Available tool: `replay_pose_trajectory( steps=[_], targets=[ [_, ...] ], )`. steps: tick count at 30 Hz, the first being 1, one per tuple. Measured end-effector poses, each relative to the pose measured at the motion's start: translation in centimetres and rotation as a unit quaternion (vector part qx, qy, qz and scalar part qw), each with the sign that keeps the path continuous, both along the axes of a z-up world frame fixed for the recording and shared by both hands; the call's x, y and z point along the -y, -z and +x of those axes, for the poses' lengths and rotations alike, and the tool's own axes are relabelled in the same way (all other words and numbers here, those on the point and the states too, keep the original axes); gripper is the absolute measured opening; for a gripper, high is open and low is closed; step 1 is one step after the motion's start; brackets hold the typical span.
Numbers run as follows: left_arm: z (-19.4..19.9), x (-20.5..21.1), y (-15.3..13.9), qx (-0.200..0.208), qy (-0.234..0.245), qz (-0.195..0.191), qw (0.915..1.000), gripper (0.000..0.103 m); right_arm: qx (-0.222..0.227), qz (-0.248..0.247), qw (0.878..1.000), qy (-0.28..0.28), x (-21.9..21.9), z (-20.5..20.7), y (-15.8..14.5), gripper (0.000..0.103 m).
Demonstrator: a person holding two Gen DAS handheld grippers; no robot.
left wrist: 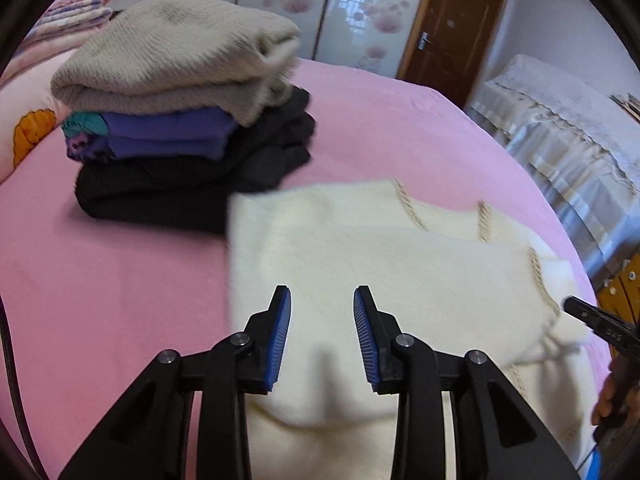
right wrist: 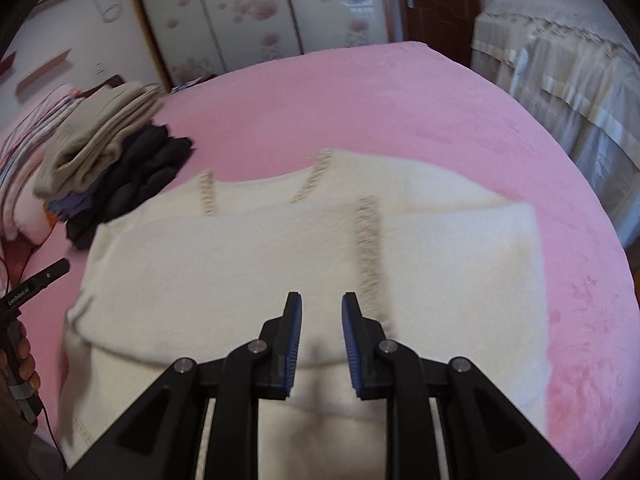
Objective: Fold large clothes
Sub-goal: 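Release the cardigan with both grippers and lift them away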
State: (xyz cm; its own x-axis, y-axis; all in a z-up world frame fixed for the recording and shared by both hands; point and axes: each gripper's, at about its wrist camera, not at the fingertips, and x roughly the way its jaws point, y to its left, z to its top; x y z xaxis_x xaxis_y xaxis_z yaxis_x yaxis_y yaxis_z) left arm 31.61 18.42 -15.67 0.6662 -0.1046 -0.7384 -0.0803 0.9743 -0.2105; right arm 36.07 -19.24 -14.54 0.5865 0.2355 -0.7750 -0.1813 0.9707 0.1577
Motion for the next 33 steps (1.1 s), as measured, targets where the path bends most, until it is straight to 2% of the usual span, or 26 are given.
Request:
replay_pose_trajectory(
  steps=[2,5,7,10,11,13,14,16,17,20,23,25,27,29,33],
  targets=[
    [-0.3,1.6,1.6,-0.015,0.001,0.017,0.9997,0.031,0.002,-0.002,1.000,-0.022,-2.4,-0.6,0.7,0.020],
    [-0.4,2.5,4.4,-0.045,-0.024,0.078,0.9957,0.031,-0.006,-0.021,0.999,-0.038,-5.1,-0.2,2.6,0.020],
    [-0.7,1.9,5.5,-0.041,-0.030,0.084,0.9952,0.030,-0.014,-0.053,0.998,-0.029,-5.7,0.2,4.4,0.016],
    [-1.1,0.7,6.0,-0.039,-0.052,0.099,0.9930,0.028,0.004,-0.102,0.995,0.008,-3.9,0.5,5.3,0.014],
    [-1.4,-0.2,6.2,-0.041,-0.061,0.099,0.9923,0.028,0.003,-0.096,0.995,0.019,-2.6,0.6,5.3,0.012],
    [-1.2,-2.0,6.6,-0.053,-0.089,0.091,0.9904,0.032,-0.004,-0.069,0.997,0.029,-0.1,0.8,5.2,0.000],
    [-1.0,-3.2,6.9,-0.061,-0.100,0.070,0.9907,0.042,-0.006,-0.068,0.997,0.035,0.6,0.8,5.1,0.000],
    [-1.4,-4.8,7.0,-0.065,-0.109,0.015,0.9919,0.044,-0.012,-0.056,0.998,0.035,1.5,0.5,4.8,0.000],
    [-1.5,-5.4,7.2,-0.065,-0.109,0.007,0.9919,0.044,-0.014,-0.053,0.998,0.036,1.6,0.3,4.6,0.000],
    [-2.5,-5.5,6.0,-0.061,-0.111,0.004,0.9919,0.044,-0.027,-0.024,0.999,0.040,2.0,-0.7,3.6,0.000],
    [-4.2,-5.3,3.5,-0.047,-0.108,-0.011,0.9930,0.044,-0.023,0.017,0.999,0.040,2.1,-2.4,1.8,0.002],
    [-5.8,-4.8,1.3,-0.032,-0.103,-0.006,0.9942,0.050,-0.009,0.022,0.999,0.039,2.0,-3.9,0.5,0.003],
    [-7.3,-4.2,-0.8,-0.017,-0.098,0.005,0.9950,0.065,-0.003,0.022,0.999,0.034,1.9,-5.6,-0.9,0.003],
    [-8.9,-3.5,-3.0,-0.002,-0.092,0.017,0.9956,0.071,-0.001,0.029,0.999,0.030,1.9,-7.1,-1.9,0.003],
    [-11.8,-2.8,-6.9,0.020,-0.089,0.035,0.9952,0.074,0.014,0.052,0.998,0.028,2.5,-10.5,-4.6,0.003]
  ],
)
